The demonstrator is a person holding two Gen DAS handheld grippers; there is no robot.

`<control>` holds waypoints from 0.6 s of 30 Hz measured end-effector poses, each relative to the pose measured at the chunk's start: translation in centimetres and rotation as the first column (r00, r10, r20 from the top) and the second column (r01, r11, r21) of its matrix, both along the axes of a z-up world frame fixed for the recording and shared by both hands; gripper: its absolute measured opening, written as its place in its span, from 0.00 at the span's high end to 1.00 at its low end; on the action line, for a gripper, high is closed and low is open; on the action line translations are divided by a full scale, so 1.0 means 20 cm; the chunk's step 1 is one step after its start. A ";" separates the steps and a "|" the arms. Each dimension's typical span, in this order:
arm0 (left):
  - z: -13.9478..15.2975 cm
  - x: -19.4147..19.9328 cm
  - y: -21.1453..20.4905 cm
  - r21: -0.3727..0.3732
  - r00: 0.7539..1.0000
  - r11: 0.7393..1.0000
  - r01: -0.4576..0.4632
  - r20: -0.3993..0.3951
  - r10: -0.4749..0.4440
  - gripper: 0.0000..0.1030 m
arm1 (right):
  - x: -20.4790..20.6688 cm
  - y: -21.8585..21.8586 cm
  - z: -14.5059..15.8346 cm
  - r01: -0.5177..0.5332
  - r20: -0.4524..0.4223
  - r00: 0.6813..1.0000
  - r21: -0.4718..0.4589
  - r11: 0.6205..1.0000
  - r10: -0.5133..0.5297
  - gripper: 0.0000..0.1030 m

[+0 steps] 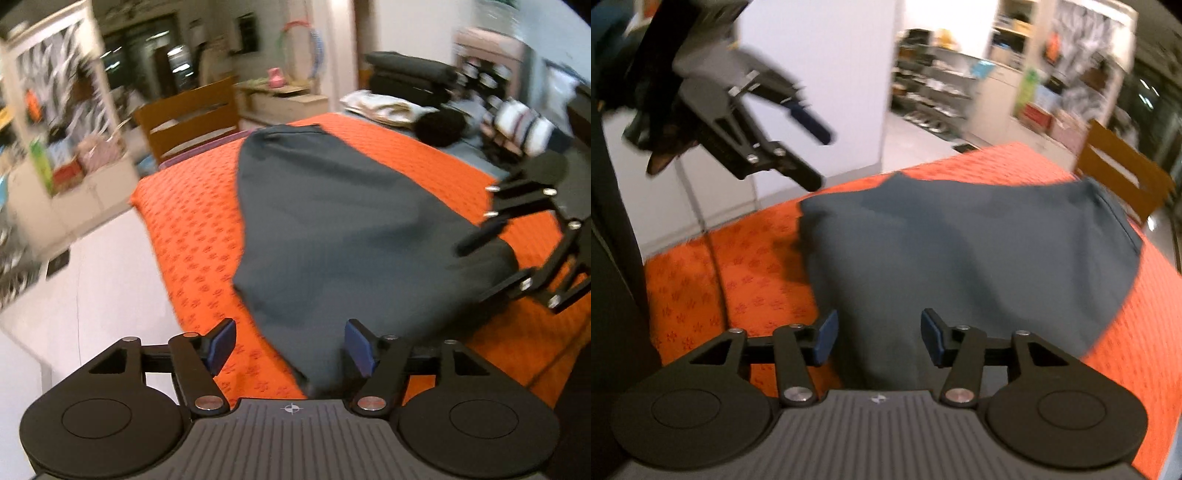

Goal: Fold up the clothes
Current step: 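Lift the hem end with both grippers and fold it toward the waistband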

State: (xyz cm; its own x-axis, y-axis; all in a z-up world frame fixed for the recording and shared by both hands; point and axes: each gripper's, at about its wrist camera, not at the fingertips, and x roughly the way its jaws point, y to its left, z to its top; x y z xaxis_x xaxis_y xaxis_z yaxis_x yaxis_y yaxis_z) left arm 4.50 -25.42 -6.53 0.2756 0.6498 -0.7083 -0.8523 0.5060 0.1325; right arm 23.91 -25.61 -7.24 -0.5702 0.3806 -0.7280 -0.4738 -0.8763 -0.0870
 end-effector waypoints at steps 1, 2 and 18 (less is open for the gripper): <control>-0.01 0.01 -0.01 -0.004 1.000 1.000 0.023 -0.003 -0.023 0.34 | -0.04 -0.03 -0.02 -0.028 0.016 0.999 0.024 0.999 0.028 0.36; -0.01 0.02 -0.01 -0.012 0.999 0.999 0.035 -0.001 -0.035 0.34 | -0.08 -0.05 -0.04 -0.056 0.037 0.998 0.050 0.997 0.054 0.35; -0.10 0.15 -0.11 0.092 0.962 0.962 0.257 -0.121 -0.245 0.27 | -0.32 -0.19 -0.10 -0.147 0.289 0.955 0.297 0.943 0.058 0.76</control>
